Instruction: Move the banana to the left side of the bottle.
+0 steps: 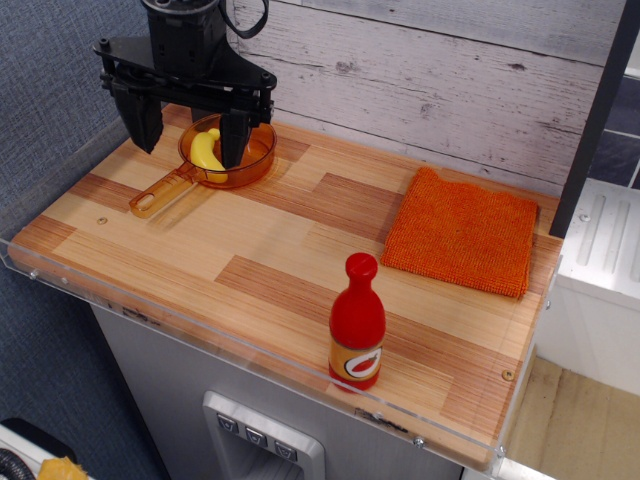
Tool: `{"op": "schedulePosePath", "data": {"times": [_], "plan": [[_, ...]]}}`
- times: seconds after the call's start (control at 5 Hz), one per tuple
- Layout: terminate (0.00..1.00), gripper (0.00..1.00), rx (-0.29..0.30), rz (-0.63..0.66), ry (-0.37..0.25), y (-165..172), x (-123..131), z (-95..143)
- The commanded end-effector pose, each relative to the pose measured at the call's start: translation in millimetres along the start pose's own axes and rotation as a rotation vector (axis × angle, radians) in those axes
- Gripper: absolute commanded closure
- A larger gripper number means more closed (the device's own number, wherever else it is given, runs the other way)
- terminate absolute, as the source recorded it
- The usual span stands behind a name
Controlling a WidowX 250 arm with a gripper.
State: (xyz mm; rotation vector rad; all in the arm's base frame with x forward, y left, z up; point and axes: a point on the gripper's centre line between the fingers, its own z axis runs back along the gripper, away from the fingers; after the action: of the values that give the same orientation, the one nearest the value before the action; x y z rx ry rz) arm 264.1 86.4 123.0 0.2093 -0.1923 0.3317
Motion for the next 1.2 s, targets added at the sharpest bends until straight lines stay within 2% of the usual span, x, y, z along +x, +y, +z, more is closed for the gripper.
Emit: {"op": "schedulePosePath", "data": {"times": [0.0,0.2,0.4,0.6,0.8,1.0], "plan": [[0.00,0.00,0.000,0.000,0.000,0,0,0],[0.00,0.00,-0.062,0.103,0.011,13,18,-13],[0.00,0.00,-0.061,0.162,0.015,23,41,-26],[0.00,0.00,-0.029,0.230,0.038,31,66,-39],[0.00,0.00,-0.052,0.260,0.027,35,82,-49],[0.00,0.00,-0.036,0.284,0.030,37,93,-57]]}}
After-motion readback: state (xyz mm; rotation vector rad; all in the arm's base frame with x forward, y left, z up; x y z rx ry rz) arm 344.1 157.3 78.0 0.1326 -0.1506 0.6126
